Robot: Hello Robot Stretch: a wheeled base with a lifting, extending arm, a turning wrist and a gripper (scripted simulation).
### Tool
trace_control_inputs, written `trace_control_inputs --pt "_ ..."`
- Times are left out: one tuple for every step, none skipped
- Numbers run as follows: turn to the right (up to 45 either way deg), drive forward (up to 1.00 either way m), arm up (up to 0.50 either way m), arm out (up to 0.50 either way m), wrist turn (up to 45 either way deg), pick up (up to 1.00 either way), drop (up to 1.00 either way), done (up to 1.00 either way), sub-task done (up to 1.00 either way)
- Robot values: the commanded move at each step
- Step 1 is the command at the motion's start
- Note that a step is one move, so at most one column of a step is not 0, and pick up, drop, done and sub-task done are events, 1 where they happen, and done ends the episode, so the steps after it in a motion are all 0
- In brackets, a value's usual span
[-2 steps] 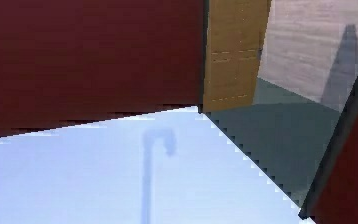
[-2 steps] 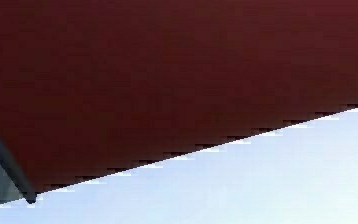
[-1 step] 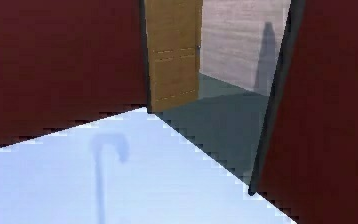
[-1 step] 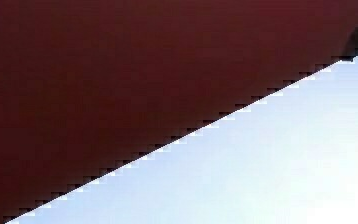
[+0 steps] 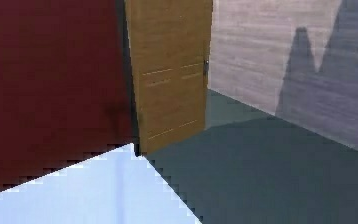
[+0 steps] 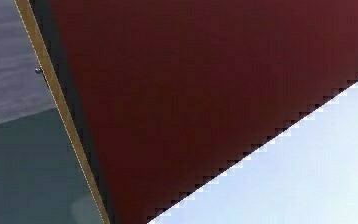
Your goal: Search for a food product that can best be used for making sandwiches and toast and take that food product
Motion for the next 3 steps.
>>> trace_control_inputs --pt "-3.0 0.0 0.0 0.0 0.0 0.0 0.0 0.0 0.0" --pt "0.0 0.1 0.0 0.0 0.0 0.0 0.0 0.0 0.0" --pt "30.0 0.0 0.0 0.0 0.0 0.0 0.0 0.0 0.0"
